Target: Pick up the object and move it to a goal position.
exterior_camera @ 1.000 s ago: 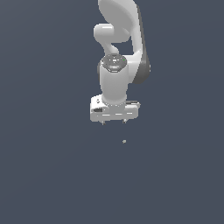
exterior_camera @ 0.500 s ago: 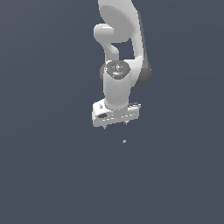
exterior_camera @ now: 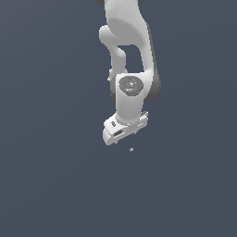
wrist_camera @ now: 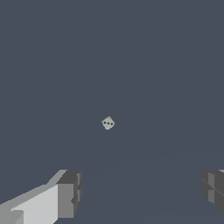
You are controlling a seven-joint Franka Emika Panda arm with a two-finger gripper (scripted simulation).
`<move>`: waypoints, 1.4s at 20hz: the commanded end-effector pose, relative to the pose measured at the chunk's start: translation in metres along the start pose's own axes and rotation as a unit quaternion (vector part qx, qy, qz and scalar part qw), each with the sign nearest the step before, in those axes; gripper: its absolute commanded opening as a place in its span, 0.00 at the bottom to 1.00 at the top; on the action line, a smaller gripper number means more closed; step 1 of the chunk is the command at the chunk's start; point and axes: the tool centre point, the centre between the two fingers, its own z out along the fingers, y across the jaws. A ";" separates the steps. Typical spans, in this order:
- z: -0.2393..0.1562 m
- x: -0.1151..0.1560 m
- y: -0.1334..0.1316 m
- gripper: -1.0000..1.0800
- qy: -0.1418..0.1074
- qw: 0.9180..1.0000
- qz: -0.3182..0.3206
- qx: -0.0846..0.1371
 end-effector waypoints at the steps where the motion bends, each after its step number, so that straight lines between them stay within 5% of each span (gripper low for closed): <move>1: 0.008 0.004 -0.003 0.96 -0.001 0.999 -0.042 0.000; 15: 0.050 0.024 -0.020 0.96 -0.001 0.970 -0.242 0.002; 22: 0.060 0.028 -0.024 0.96 0.001 0.957 -0.290 0.004; 28: 0.062 0.029 -0.025 0.96 0.001 0.955 -0.297 0.004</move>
